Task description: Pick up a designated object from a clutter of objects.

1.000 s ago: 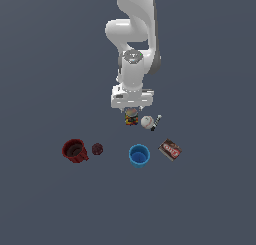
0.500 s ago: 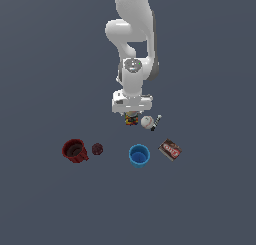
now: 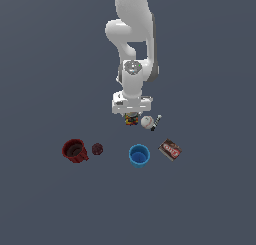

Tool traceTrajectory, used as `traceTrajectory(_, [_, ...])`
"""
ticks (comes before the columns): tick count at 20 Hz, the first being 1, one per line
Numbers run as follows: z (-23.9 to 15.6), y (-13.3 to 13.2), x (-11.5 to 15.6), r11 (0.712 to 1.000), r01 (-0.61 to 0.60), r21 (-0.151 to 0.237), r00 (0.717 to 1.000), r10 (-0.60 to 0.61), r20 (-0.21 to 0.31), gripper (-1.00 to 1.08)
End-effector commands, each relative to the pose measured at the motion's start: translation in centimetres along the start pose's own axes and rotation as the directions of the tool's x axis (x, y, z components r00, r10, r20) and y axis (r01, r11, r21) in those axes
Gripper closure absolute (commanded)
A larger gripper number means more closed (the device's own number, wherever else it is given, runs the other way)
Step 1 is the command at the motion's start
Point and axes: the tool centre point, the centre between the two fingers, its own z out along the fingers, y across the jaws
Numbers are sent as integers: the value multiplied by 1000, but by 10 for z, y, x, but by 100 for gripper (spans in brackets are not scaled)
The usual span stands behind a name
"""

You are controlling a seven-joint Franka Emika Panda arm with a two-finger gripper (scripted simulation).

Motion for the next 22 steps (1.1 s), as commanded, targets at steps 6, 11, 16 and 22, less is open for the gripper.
traceTrajectory(6, [0, 0, 0, 1000, 0, 0, 1000, 0, 0, 108])
traceTrajectory(11, [-3, 2, 2, 1000, 0, 0, 1000, 0, 0, 108])
traceTrajectory(16, [-14, 8, 8, 1000, 1, 0, 1000, -1, -1, 108])
traceTrajectory(22, [-39, 24, 23, 1000, 1, 1, 1000, -1, -1, 108])
